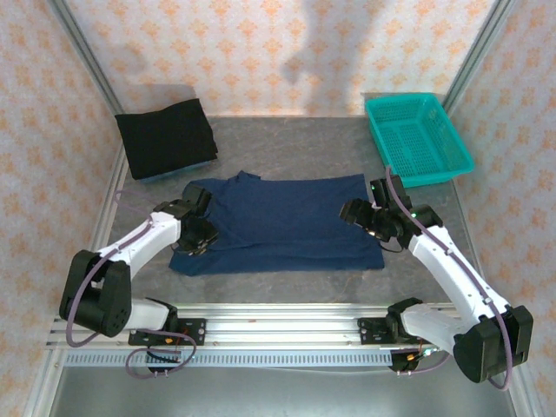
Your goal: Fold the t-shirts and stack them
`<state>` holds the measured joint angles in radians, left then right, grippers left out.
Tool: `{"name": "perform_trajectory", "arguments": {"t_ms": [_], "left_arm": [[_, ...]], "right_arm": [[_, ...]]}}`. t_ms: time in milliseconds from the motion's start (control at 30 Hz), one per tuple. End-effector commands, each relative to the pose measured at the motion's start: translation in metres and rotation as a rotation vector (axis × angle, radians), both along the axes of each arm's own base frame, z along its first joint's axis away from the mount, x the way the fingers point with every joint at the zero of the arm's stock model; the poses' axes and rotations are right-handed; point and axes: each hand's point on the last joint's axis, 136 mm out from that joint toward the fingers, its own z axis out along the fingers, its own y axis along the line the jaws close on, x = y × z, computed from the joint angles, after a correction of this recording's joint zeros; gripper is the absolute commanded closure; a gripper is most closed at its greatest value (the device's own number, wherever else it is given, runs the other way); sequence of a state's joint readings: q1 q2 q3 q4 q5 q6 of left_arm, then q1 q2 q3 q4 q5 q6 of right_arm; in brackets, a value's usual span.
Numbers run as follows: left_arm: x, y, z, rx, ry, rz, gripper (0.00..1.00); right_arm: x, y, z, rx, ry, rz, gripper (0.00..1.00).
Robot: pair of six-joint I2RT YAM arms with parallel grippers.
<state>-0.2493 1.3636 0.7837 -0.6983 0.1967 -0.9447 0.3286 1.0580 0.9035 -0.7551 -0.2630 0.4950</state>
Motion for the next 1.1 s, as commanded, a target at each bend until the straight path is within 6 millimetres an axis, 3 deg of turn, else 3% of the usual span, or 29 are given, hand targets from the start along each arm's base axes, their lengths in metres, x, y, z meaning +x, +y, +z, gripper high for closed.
{"name": "perform_trajectory", "arguments": {"t_ms": [0,200,567,900,1067], "left_arm": [[-0.007,0.007,-0.009,0.044,0.036,0.010,0.70],[-0.010,0.007,-0.012,0.045,0.041,0.013,0.71],[0.003,0.002,-0.015,0.039,0.042,-0.007,0.97],[0.033,-0.004,0.021,0.030,-0.049,-0.041,0.99],[0.055,-0.014,0.024,0.020,-0.051,-0.097,1.00]], "right_arm": [[-0.002,0.002,0.016,0.000,-0.030,0.024,0.17],[-0.005,-0.001,0.017,-0.006,-0.035,0.021,0.17],[-0.005,-0.002,0.021,-0.004,-0.047,0.017,0.17],[-0.003,0.000,0.020,0.004,-0.049,0.018,0.17],[-0.002,0.002,0.018,0.010,-0.044,0.027,0.16]]}}
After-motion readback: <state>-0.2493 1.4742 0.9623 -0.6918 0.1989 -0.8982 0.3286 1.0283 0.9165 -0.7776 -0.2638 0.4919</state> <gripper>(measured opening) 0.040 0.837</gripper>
